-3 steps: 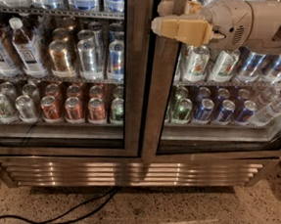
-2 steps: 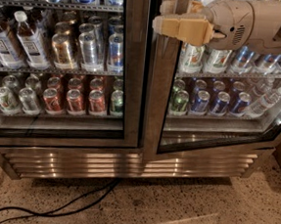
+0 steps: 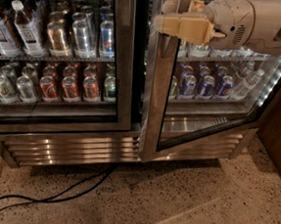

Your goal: Open right fridge door

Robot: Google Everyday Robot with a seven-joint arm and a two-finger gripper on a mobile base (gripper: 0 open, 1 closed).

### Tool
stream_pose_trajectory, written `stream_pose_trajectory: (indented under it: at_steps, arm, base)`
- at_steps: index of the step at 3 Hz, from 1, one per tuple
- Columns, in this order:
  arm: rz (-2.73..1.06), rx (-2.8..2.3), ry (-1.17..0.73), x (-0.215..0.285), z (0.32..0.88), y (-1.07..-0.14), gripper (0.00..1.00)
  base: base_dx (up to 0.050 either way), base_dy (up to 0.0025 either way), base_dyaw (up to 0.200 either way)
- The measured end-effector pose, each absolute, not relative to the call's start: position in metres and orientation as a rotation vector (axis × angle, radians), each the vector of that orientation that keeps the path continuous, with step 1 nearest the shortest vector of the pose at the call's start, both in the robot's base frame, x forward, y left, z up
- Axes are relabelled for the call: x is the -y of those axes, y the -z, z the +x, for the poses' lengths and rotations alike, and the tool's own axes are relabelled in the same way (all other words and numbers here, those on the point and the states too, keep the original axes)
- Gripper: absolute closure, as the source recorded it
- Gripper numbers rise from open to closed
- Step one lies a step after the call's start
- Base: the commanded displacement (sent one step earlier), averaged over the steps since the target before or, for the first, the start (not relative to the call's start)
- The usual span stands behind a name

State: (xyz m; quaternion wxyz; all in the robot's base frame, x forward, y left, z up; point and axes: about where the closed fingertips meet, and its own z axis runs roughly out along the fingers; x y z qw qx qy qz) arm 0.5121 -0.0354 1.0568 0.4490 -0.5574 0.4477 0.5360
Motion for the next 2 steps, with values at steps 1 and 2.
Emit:
stream_pose_trajectory:
  at_steps: [1, 2]
  arm:
    - [-1.379, -1.107, -1.326, 0.0354, 0.5121, -1.0568, 1.00]
    - [-1.379, -1.107, -1.326, 0.0354, 0.5121, -1.0568, 1.00]
  base:
    - [-0.050, -0.00008, 0.001]
    - [-0.050, -0.00018, 0.001]
